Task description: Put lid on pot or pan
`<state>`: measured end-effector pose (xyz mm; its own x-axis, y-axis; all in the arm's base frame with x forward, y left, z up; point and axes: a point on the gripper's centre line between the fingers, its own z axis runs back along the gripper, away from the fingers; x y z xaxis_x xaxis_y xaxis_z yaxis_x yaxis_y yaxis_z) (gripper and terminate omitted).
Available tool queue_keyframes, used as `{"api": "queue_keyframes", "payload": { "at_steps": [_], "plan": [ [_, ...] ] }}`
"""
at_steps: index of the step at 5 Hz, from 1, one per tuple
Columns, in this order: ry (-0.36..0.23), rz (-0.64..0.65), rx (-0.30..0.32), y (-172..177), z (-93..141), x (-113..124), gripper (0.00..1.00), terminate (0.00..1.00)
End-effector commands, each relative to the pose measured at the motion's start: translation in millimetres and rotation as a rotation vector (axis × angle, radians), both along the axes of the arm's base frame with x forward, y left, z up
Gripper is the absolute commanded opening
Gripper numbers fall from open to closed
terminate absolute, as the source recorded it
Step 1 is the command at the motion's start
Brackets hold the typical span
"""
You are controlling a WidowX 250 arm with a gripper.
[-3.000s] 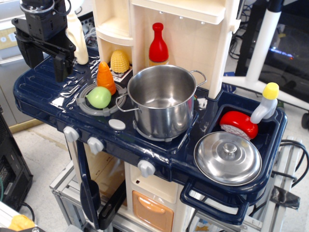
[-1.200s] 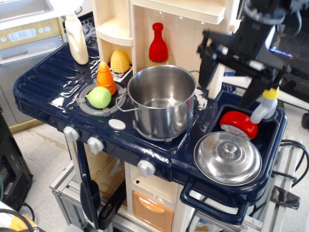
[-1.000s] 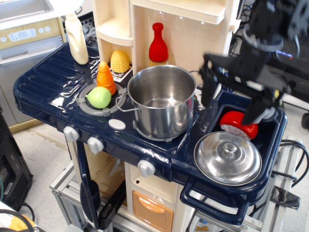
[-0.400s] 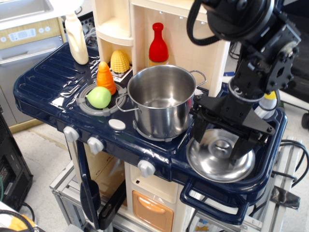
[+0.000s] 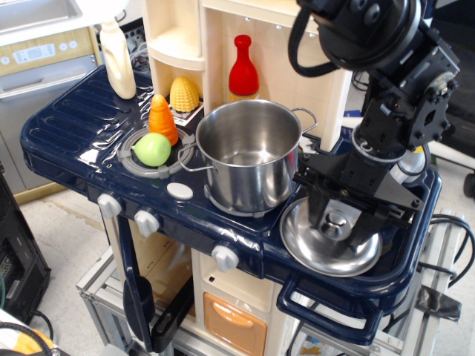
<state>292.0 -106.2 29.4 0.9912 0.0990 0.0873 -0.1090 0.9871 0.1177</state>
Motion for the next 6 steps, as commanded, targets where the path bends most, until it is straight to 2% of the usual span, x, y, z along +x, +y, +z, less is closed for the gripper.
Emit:
{"api": "queue_keyframes", "payload": {
  "at_steps": [1,2,4,5,6],
  "plan": [
    [-0.035,0.032,-0.023,-4,12,7,0.0,0.0],
    [0.022,0.048,-0.043,-13,39,7,0.0,0.0],
    [0.124,0.11,-0.013,-22,100,2,0.0,0.0],
    [0.184,0.007,0.1,15,126,-10,0.0,0.0],
    [0.187,-0.069,0.176,56,148,-12,0.0,0.0]
  ]
}}
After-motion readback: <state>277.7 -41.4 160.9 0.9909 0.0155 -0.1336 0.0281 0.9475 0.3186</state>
